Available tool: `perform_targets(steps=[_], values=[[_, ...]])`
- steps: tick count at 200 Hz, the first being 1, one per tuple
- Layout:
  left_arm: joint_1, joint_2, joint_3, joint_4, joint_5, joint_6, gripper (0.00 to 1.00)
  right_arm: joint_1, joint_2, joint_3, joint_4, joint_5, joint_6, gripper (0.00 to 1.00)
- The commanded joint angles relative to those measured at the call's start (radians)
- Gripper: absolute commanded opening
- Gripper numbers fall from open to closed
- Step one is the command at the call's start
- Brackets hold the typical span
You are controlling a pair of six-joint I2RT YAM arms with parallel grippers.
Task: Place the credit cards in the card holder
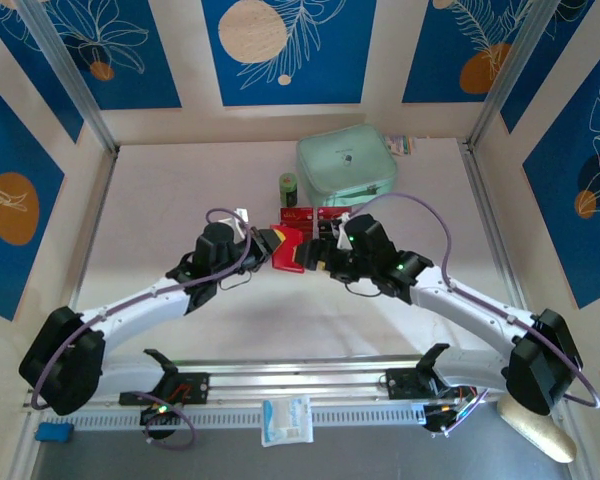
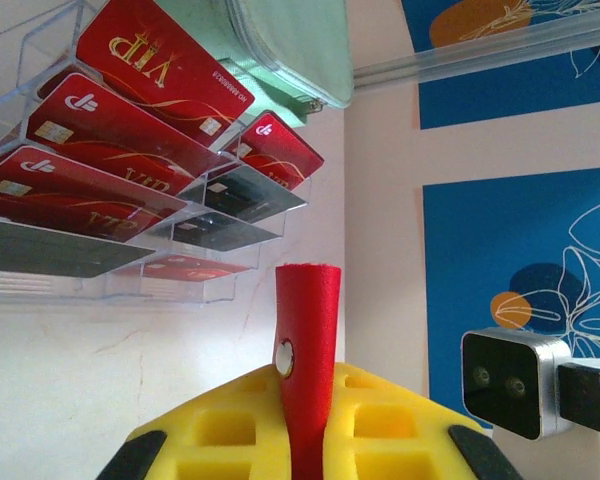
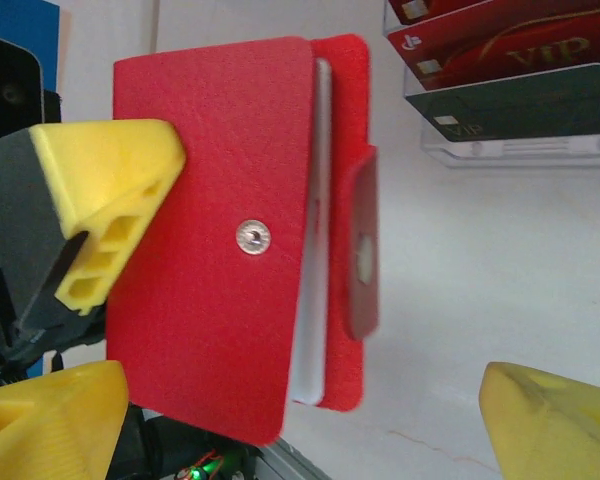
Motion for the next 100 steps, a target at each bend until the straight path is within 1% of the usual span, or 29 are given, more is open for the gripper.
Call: perform_targets(steps=[1,18,28,47,70,84,100], values=[[-0.013,0.011,0.013,0.094,0.010,-0.033,0.00,0.002,0.022,0.017,0.080,-0.024,0.023,0.90],[-0.013,0.014,0.010,0.112,0.011,-0.044,0.00,-0.012,0.030,-0.007,0.116,-0.031,0.033,0.87],[-0.014,0.016,0.009,0.117,0.010,-0.050,0.00,-0.026,0.028,-0.027,0.142,-0.040,0.040,0.84],[-0.014,0.017,0.009,0.136,0.010,-0.068,0.00,-0.057,0.013,-0.077,0.203,-0.070,0.064,0.74],[-0.016,0.021,0.011,0.169,0.010,-0.093,0.00,-0.091,-0.013,-0.138,0.279,-0.102,0.098,0.59],[-0.019,0.025,0.015,0.188,0.010,-0.106,0.00,-0.104,-0.031,-0.168,0.312,-0.110,0.113,0.53],[-0.023,0.030,0.021,0.207,0.010,-0.117,0.00,-0.115,-0.048,-0.193,0.342,-0.119,0.126,0.50]])
